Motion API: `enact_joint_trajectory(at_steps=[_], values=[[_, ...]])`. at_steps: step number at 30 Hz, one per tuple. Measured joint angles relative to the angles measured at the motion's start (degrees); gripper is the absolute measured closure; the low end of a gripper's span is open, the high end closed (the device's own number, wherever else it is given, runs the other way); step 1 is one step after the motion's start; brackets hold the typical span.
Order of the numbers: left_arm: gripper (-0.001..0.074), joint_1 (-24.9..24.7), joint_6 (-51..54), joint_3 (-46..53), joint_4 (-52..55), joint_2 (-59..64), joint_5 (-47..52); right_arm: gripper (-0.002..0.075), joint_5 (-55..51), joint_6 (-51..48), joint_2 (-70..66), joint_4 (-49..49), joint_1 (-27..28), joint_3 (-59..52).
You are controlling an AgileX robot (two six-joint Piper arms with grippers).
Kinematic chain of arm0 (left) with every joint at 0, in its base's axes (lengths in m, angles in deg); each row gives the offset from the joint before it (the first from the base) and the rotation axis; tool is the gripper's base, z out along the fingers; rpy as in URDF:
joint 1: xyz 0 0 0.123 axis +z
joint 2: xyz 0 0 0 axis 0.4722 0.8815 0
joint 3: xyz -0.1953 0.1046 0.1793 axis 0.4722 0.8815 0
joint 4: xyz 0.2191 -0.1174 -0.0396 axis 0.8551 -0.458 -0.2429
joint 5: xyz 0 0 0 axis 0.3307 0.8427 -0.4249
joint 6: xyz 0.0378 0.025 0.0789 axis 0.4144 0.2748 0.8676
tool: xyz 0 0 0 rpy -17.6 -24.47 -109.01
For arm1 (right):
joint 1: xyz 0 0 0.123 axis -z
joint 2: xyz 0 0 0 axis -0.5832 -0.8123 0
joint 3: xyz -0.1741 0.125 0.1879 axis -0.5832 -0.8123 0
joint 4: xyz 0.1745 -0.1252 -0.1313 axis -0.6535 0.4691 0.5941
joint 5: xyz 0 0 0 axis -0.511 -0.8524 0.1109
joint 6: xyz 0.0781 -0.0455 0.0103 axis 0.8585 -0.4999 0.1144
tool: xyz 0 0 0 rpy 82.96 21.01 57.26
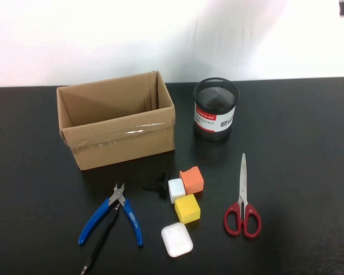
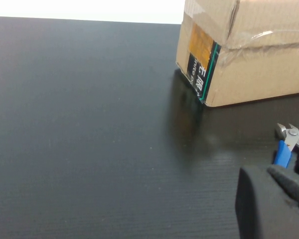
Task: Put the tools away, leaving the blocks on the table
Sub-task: Place the picked object into the round holder
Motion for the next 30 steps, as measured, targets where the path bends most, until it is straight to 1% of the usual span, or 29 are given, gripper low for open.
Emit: enact_joint_trajectory(at_steps=[5,6,10,13,16,19,21,25,30], values=[[0.0741,0.0,0.0,0.0,0.0,0.0,0.0,0.0732,17.1,-0.56,5.22,-0.39,-4.42,-11.13],[0.0741,0.0,0.0,0.0,0.0,0.0,0.0,0.0732,20.16,-0.42,5.99,-0.29,-4.83,-13.71],[0.0741,0.0,0.0,0.0,0.0,0.0,0.0,0.0732,40.05,-1.23,6.94,0.76,-5.41,-26.62],[0.0741,0.0,0.0,0.0,0.0,0.0,0.0,0.0732,49.91,-0.16,4.8,0.33,-5.54,-31.09],[0.0741,0.0,0.0,0.0,0.0,0.0,0.0,0.0732,54.02,2.46,0.88,0.74,-6.31,-31.53],[0.0741,0.0,0.0,0.0,0.0,0.0,0.0,0.0732,58.36,5.16,-3.39,3.24,-7.66,-30.97],[0.0741,0.0,0.0,0.0,0.0,0.0,0.0,0.0732,58.16,5.3,-6.08,5.31,-9.13,-29.11],[0.0741,0.0,0.0,0.0,0.0,0.0,0.0,0.0732,57.8,5.68,-11.63,5.55,-11.99,-24.37],[0.0741,0.0,0.0,0.0,0.0,0.0,0.0,0.0732,55.53,11.6,-16.71,5.76,-13.06,-19.43]])
